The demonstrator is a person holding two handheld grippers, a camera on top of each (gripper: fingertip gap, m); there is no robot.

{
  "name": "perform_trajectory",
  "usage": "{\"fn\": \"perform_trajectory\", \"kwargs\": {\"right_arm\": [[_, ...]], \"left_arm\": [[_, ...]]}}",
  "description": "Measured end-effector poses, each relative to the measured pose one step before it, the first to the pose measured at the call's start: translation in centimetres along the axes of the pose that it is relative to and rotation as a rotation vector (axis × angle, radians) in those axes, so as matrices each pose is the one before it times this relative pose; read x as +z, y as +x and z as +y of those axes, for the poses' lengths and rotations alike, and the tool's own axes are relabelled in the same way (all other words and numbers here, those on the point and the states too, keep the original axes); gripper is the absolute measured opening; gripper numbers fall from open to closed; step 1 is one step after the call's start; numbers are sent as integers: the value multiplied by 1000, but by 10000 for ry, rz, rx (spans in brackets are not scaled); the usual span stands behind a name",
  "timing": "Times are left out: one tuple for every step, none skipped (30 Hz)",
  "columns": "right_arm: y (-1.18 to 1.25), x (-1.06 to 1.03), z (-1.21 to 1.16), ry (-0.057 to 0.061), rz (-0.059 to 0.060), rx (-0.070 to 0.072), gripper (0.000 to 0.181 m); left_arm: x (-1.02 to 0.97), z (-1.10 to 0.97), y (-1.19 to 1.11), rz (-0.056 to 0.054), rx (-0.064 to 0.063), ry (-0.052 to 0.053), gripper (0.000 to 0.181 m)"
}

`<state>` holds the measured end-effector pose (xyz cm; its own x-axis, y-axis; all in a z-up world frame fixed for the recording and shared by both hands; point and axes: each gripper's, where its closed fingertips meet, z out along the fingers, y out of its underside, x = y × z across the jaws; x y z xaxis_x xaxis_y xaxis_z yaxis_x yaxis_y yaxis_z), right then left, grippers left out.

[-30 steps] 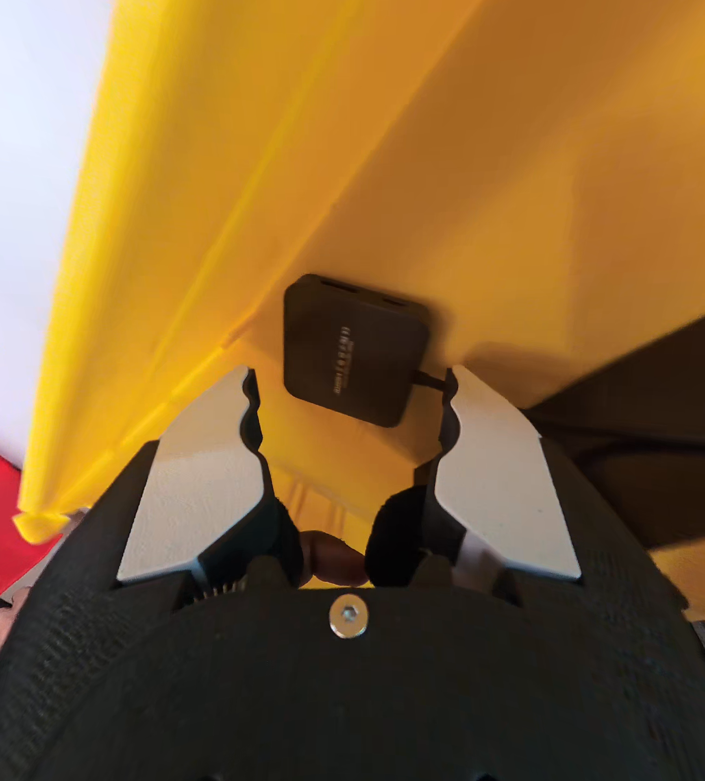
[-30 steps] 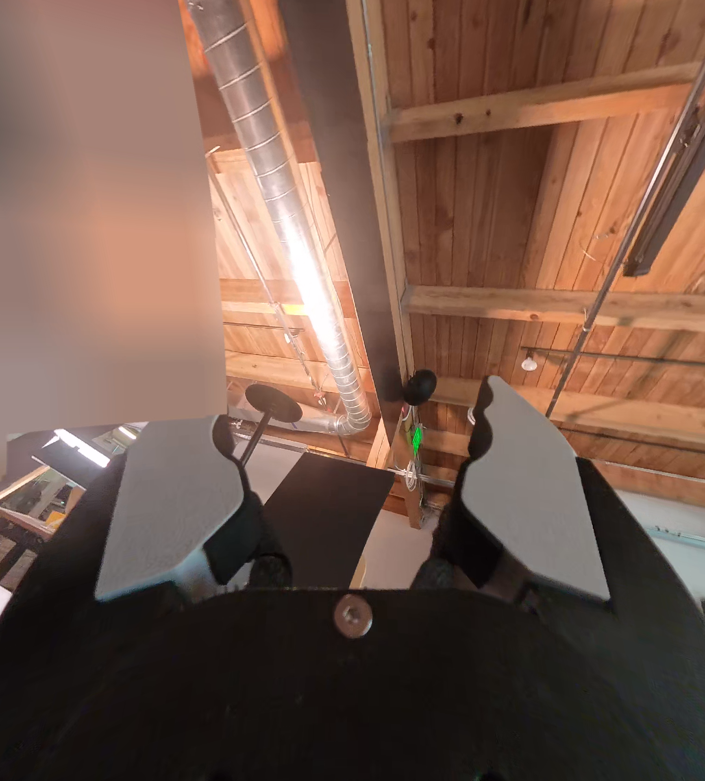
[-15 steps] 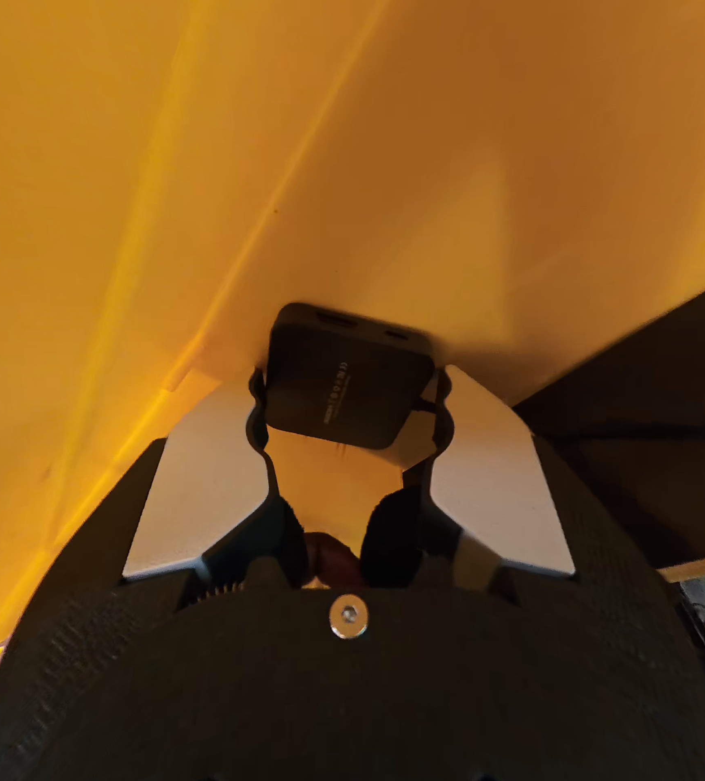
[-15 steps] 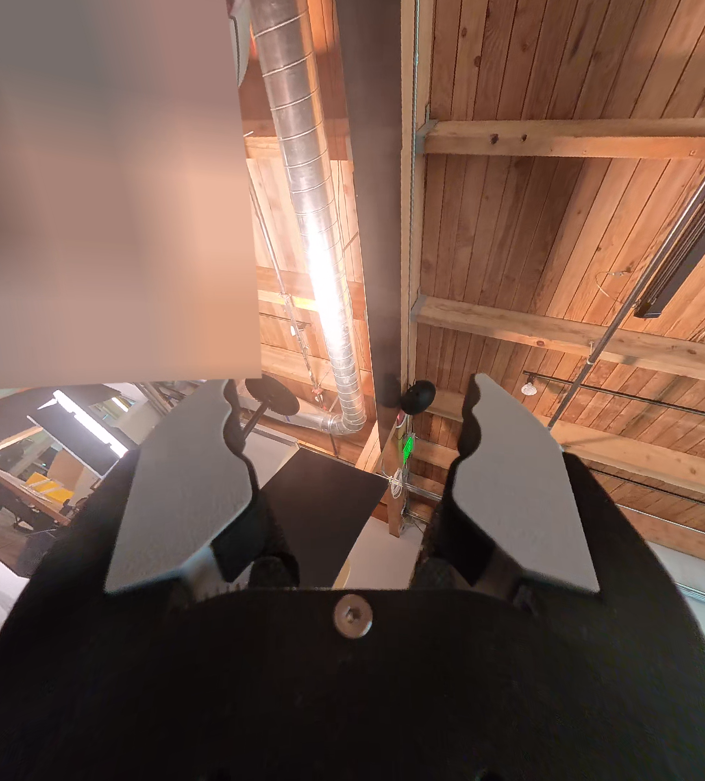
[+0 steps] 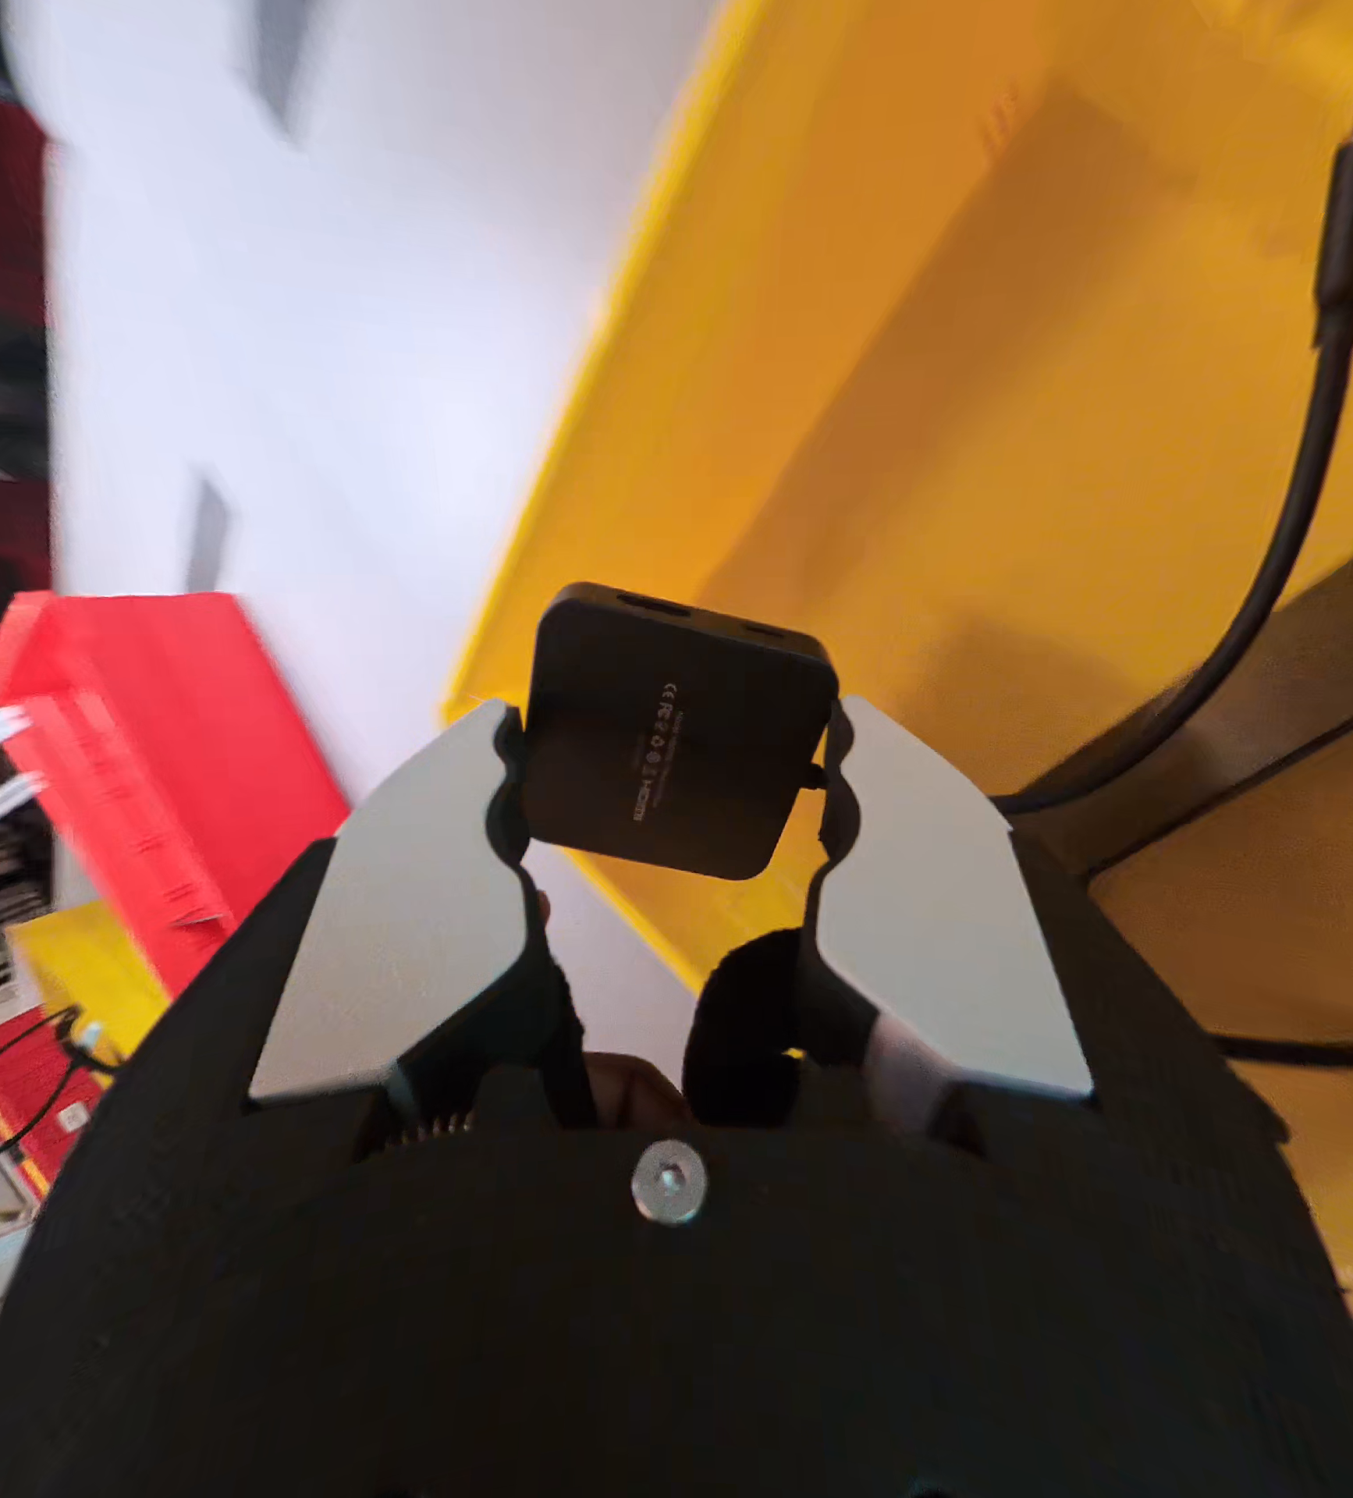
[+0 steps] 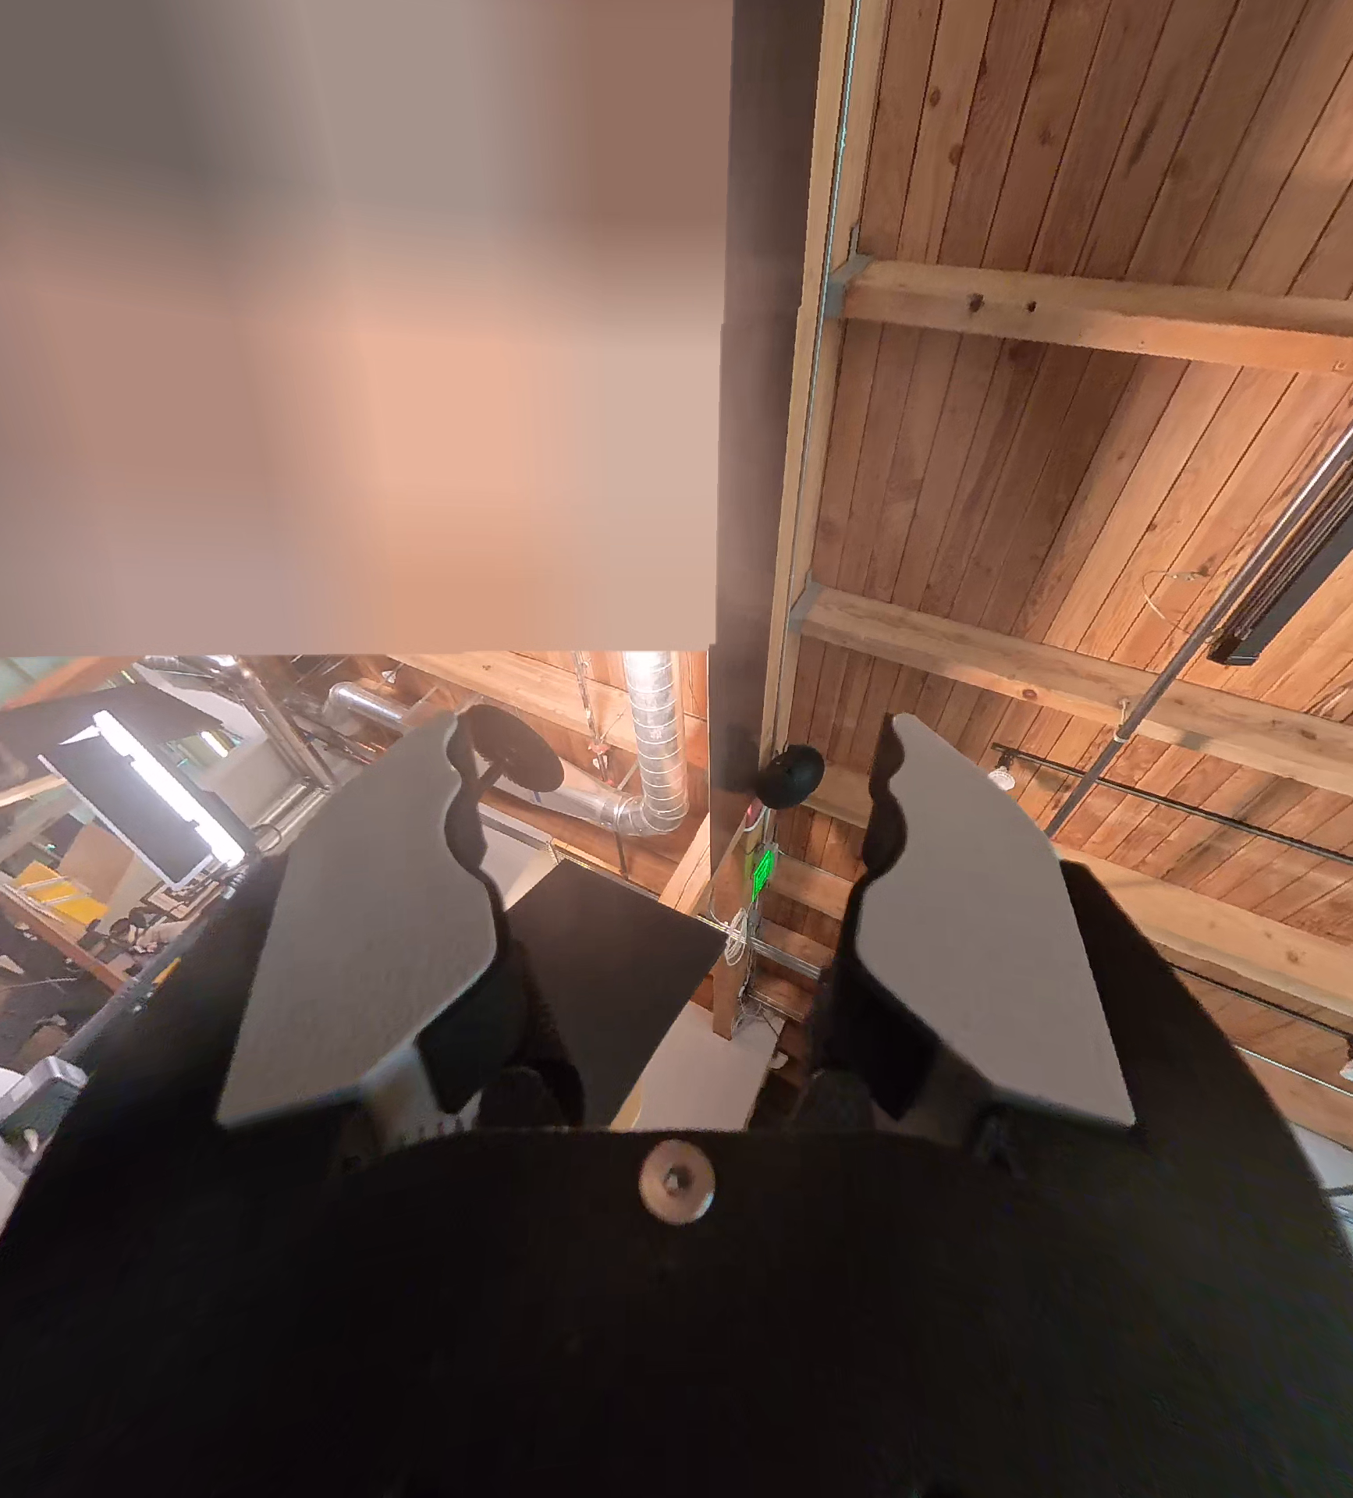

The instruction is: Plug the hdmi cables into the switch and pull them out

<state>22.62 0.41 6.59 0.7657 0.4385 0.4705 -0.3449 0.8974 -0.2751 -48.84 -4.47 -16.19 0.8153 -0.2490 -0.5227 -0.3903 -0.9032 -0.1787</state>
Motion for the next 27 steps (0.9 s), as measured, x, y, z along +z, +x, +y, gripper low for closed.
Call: {"fn": "perform_trajectory", "kwargs": {"right_arm": [[-215, 55, -8, 23, -47, 48, 94], [-262, 70, 1, 14, -53, 49, 93], [-311, 64, 55, -14, -80, 20, 93], [-339, 50, 101, -47, -75, -33, 93], [-319, 68, 140, -64, -46, -60, 93], [-333, 78, 120, -41, -31, -14, 93], [-390, 115, 57, 12, -41, 88, 93], [-494, 153, 25, 60, -79, 210, 93], [-621, 180, 42, 62, -121, 300, 92], [-701, 205, 143, 9, -150, 276, 92], [-747, 203, 197, -32, -146, 215, 92], [-856, 215, 217, -40, -202, 168, 92], [-939, 221, 284, -74, -242, 138, 92], [-960, 228, 363, -108, -256, 121, 92], [-990, 251, 458, -152, -297, 109, 92], [-1000, 247, 567, -200, -330, 156, 90], [-1094, 222, 642, -222, -427, 226, 87], [-1205, 189, 731, -246, -539, 281, 81], [-1292, 167, 769, -238, -632, 336, 76], [-1322, 124, 815, -238, -712, 332, 69], [-1316, 76, 867, -241, -768, 369, 60], [-1191, 110, 800, -163, -731, 433, 53], [-1066, 169, 718, -101, -689, 489, 50], [-971, 220, 644, -123, -643, 459, 50], [-874, 244, 547, -144, -591, 304, 50], [-787, 315, 362, -119, -555, 102, 52], [-687, 361, 172, -112, -519, -33, 55]], "left_arm": [[-1821, -661, -1151, -858, -384, 892, 70], [-1983, -1163, -1311, -1004, -508, 1188, 70], [-2154, -1764, -1324, -1076, -696, 1539, 70], [-2200, -2189, -1118, -1026, -855, 1685, 70], [-2092, -2240, -691, -869, -759, 1568, 70], [-1874, -2054, -119, -651, -478, 1286, 70], [-1655, -1831, 314, -511, -261, 1048, 69], [-1455, -1686, 708, -324, -215, 882, 69], [-1256, -1614, 1024, -140, -302, 800, 69], [-1116, -1655, 1100, -106, -352, 819, 69], [-941, -1568, 1138, -56, -368, 750, 69], [-735, -1398, 1309, 77, -439, 633, 69], [-543, -1194, 1547, 219, -513, 554, 69], [-334, -823, 1915, 470, -489, 365, 69], [-159, -457, 2116, 608, -516, 182, 69], [-49, -391, 2119, 605, -735, 259, 69], [12, -304, 2645, 1000, -932, 314, 69], [120, -75, 2962, 1270, -1030, 252, 69], [255, 76, 2676, 1099, -1074, 292, 69], [359, 347, 2652, 1170, -1069, 249, 69], [428, 727, 2614, 1282, -1033, 101, 69], [557, 952, 2046, 987, -992, 103, 69], [595, 1237, 1667, 874, -925, -18, 68], [572, 1565, 1508, 935, -819, -244, 69], [537, 1553, 1102, 755, -685, -270, 69], [457, 1477, 936, 713, -579, -334, 69], [406, 1324, 880, 728, -561, -381, 69]]}}
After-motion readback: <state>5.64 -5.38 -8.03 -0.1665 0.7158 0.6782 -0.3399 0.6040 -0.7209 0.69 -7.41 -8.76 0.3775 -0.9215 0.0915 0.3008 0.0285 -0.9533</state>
